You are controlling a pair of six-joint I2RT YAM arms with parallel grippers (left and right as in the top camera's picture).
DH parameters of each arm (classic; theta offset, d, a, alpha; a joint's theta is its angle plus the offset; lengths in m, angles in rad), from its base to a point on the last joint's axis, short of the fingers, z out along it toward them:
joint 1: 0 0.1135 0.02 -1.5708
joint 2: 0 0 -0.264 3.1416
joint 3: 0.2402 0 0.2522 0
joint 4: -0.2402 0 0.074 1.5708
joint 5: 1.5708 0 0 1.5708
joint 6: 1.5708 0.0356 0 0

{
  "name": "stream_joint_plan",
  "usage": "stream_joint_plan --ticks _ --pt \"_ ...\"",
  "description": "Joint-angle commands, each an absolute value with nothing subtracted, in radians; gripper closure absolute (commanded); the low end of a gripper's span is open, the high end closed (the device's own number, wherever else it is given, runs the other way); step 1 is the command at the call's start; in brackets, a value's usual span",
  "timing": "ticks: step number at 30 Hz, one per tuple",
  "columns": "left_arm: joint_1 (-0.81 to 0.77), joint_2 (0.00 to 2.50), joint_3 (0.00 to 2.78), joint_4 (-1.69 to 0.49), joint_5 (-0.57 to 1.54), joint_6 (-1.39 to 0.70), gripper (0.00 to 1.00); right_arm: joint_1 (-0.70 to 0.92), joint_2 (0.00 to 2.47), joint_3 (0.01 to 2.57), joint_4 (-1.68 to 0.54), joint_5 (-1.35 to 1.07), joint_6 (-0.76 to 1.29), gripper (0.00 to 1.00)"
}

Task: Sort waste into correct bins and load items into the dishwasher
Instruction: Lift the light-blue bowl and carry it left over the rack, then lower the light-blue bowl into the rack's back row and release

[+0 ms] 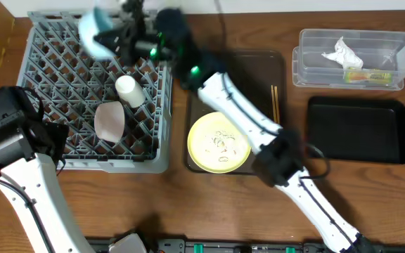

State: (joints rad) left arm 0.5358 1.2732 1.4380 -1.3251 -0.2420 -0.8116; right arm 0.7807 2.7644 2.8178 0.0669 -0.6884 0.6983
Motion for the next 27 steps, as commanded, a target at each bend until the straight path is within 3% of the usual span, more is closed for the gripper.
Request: stream_joint_plan --ticks 1,8,27 --pt "0.54 1.267 1.448 -1.328 -0.251 -0.817 0.02 0.786 2.834 2.818 0.138 -0.744 0.751 0.99" --pt "0.54 1.267 1.448 -1.328 -0.251 -0.817 0.02 0.764 2.937 2.818 0.316 -0.755 0.839 0.99" --pt "0.54 1.267 1.448 -1.328 -0.251 -0.817 0.02 0.707 3.03 2.818 0.525 -0.675 0.963 0.99"
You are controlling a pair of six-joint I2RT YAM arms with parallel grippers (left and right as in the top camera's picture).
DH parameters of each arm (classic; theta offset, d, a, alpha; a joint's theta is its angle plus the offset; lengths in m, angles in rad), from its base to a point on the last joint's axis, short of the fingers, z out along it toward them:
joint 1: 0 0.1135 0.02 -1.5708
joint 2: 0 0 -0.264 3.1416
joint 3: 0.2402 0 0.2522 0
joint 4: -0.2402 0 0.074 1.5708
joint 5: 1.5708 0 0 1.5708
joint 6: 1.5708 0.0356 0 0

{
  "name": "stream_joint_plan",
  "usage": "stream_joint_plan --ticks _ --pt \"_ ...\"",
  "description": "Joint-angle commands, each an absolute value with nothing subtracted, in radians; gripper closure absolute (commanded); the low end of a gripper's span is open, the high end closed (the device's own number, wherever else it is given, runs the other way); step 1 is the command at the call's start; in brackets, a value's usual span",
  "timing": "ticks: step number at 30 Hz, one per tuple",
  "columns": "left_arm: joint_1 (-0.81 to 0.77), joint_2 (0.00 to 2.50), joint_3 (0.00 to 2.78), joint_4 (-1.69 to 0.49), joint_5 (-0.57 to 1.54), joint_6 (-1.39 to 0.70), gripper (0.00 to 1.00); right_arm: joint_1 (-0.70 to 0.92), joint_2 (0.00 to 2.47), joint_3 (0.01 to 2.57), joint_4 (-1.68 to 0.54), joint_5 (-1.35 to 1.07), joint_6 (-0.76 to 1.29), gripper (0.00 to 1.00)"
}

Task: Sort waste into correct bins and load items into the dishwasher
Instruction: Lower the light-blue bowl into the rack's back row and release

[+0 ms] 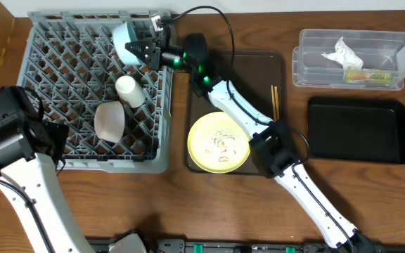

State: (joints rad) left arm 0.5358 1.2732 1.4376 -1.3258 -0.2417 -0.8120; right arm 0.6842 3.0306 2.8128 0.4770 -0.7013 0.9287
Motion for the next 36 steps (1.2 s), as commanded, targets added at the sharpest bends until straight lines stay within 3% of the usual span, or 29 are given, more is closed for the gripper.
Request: stream_joint_plan --ticks 1,25,31,36 --pt "0.54 1.267 1.448 -1.328 -0.251 -0.817 0.02 0.712 3.03 2.818 0.53 -0.665 0.965 0.99" --pt "0.54 1.267 1.448 -1.328 -0.251 -0.817 0.02 0.733 3.03 2.818 0.4 -0.638 0.901 0.97" --pt "0.54 1.267 1.448 -1.328 -0.251 -0.817 0.02 0.695 3.03 2.818 0.426 -0.644 0.928 0.99" --pt "0.54 1.267 1.448 -1.328 -0.251 -0.817 0.02 0.681 3.03 2.818 0.577 -0.698 1.011 0.99"
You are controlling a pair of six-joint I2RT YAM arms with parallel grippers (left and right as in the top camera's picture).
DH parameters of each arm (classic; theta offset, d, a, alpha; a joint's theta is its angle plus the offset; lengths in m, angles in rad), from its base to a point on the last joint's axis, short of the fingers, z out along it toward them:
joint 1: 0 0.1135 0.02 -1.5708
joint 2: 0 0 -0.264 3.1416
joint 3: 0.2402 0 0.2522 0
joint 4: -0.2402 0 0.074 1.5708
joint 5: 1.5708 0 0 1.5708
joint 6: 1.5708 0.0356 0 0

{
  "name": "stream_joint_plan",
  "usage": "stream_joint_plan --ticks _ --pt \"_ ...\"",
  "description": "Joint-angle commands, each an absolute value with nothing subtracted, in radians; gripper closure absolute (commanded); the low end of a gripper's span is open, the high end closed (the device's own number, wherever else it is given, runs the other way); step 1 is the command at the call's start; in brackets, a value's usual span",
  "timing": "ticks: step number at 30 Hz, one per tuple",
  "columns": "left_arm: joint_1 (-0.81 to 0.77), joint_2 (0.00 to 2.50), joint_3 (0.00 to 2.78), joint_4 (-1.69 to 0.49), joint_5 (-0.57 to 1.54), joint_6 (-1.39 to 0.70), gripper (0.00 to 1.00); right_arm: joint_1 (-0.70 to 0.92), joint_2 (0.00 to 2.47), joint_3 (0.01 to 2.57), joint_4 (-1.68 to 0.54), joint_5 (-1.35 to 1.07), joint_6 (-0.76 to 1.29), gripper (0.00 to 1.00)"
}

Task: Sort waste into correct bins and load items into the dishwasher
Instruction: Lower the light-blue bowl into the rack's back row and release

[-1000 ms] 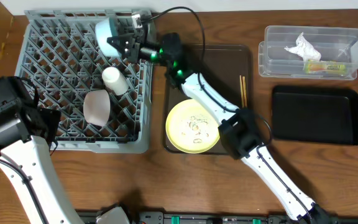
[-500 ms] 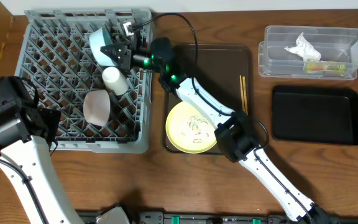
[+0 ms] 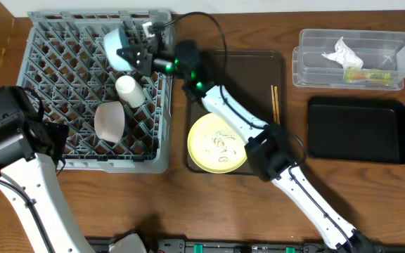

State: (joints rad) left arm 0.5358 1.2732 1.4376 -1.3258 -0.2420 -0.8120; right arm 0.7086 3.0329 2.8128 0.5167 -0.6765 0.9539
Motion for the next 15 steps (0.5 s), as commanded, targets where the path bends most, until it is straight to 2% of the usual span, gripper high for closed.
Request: stream_joint_plan --ticks 1,5,15 --pt "0.54 1.267 1.448 -1.328 -0.251 -0.817 0.02 0.683 3.03 2.818 0.614 -0.705 1.021 0.99" --pt "0.54 1.267 1.448 -1.328 -0.251 -0.817 0.02 0.71 3.03 2.818 0.658 -0.703 1.039 0.99" --pt "0.54 1.267 1.448 -1.327 -0.251 -0.817 0.02 0.753 3.03 2.818 0.518 -0.658 0.953 0.99"
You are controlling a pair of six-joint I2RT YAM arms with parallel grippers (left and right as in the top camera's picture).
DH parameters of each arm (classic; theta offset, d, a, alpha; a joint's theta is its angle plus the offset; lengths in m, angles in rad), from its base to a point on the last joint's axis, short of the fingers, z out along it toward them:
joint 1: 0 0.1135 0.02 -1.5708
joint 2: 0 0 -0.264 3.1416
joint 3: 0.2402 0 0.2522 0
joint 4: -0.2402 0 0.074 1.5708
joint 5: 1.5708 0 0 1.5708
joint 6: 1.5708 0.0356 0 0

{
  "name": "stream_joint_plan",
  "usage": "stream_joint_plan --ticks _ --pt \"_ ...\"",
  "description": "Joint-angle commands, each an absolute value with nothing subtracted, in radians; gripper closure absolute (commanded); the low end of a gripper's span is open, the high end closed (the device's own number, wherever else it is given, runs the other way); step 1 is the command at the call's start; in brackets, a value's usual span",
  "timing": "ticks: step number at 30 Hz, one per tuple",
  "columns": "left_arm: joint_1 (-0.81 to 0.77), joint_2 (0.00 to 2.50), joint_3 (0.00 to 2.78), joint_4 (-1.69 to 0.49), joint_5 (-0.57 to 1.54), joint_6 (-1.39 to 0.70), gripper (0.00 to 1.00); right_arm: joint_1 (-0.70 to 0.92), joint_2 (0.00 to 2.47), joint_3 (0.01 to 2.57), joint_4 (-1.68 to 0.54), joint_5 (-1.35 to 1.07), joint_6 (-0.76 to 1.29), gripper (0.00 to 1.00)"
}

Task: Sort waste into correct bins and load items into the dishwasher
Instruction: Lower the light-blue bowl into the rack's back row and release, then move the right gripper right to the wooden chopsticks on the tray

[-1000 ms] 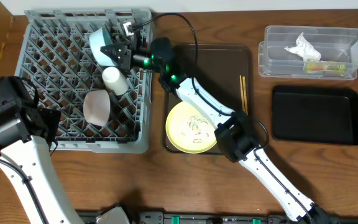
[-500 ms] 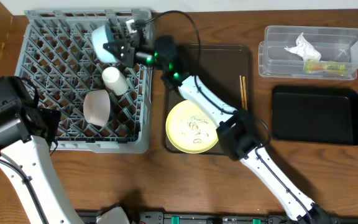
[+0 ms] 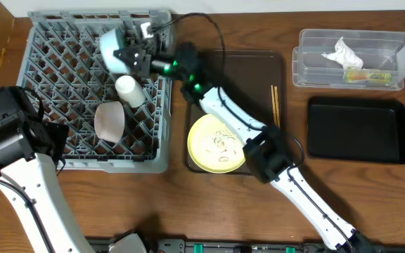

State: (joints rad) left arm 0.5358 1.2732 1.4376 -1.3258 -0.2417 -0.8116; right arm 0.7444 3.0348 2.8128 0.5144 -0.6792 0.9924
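Note:
My right gripper (image 3: 126,56) reaches over the grey dishwasher rack (image 3: 48,77) and is shut on a light blue bowl (image 3: 110,48), held tilted at the rack's back right. A white cup (image 3: 129,90) and a beige cup (image 3: 108,119) lie in the rack just in front of it. A yellow plate (image 3: 216,143) with food scraps sits on the brown tray (image 3: 255,67), chopsticks (image 3: 275,102) beside it. My left arm (image 3: 9,133) rests at the rack's front left corner; its fingers are hidden.
A clear plastic bin (image 3: 354,60) at the back right holds crumpled paper and a wrapper. A black tray (image 3: 358,128) lies in front of it. The right arm stretches across the brown tray toward the rack.
The right gripper with the blue bowl has shifted slightly left over the rack. The left arm has not moved.
The right gripper held the blue bowl high over the rack's back, blurred in motion. It then held the bowl near the rack's back right edge, then lower and further left over the grid. Now the bowl sits just behind the white cup, still gripped.

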Motion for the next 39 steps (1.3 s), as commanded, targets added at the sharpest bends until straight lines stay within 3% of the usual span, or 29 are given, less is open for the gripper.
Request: stream_joint_plan --ticks 1,18,24,29,35,39 --pt "0.54 1.267 1.448 -1.328 -0.251 -0.817 0.02 0.753 3.03 2.818 0.519 -0.658 0.952 0.99" --pt "0.54 1.267 1.448 -1.328 -0.251 -0.817 0.02 0.717 3.03 2.818 0.369 -0.635 0.855 0.98" --pt "0.54 1.267 1.448 -1.327 -0.252 -0.817 0.02 0.667 3.029 2.818 0.37 -0.638 0.859 0.88" --pt "0.54 1.267 1.448 -1.327 -0.251 -0.817 0.02 0.62 3.01 2.82 0.367 -0.699 0.868 0.58" --pt "0.54 1.267 1.448 -1.327 -0.251 -0.817 0.02 0.577 2.926 2.82 0.25 -0.73 0.863 0.57" --pt "0.54 1.267 1.448 -1.328 -0.251 -0.817 0.02 0.546 2.808 2.82 0.023 -0.742 0.751 0.57"
